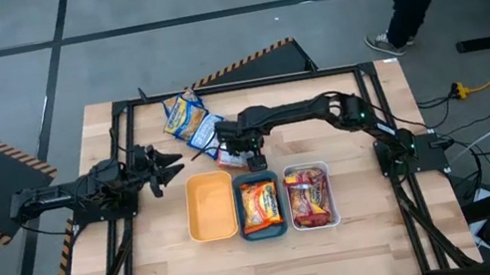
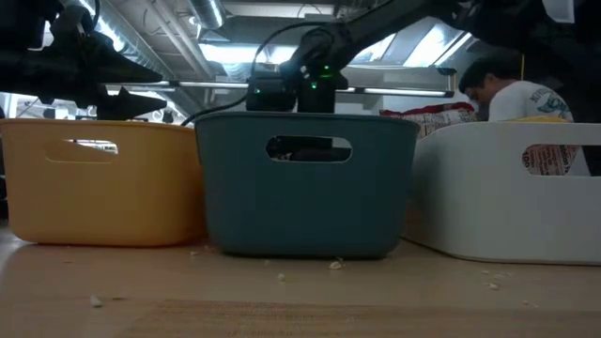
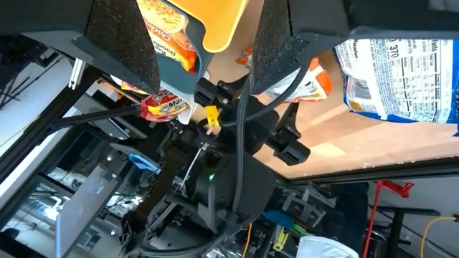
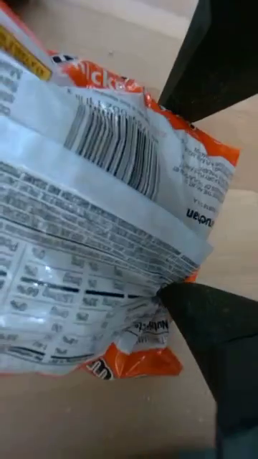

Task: Sort Maruchan noodles
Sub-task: Put the orange noodle pack into the blue bin

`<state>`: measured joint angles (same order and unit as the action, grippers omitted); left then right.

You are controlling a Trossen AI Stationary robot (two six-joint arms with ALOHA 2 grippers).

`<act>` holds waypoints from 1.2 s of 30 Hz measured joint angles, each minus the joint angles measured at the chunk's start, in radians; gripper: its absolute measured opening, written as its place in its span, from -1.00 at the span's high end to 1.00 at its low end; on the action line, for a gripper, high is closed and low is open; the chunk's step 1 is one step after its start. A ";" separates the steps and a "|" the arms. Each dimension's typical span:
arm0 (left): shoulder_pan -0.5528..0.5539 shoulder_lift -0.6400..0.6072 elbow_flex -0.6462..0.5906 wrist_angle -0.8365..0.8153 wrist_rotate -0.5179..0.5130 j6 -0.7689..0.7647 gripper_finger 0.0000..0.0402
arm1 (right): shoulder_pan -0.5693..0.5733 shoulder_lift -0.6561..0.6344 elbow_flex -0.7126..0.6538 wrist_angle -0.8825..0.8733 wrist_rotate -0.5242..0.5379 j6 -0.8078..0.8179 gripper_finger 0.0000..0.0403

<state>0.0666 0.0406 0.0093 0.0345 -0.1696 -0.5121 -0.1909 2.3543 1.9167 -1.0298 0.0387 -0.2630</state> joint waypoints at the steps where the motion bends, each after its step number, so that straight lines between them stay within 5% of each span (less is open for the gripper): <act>1: 0.000 0.000 0.000 0.000 0.000 0.000 -0.06 | 0.001 -0.001 -0.007 0.003 0.010 -0.001 -0.57; 16: 0.000 0.000 0.000 0.000 0.000 0.000 -0.06 | 0.001 0.003 -0.004 -0.037 0.028 -0.004 0.92; 36: 0.000 0.000 0.000 0.001 0.000 0.000 -0.06 | 0.008 0.008 0.394 -0.286 0.028 0.064 0.99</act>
<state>0.0669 0.0404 0.0092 0.0352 -0.1699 -0.5121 -0.1829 2.3627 2.3103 -1.3161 0.0665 -0.1995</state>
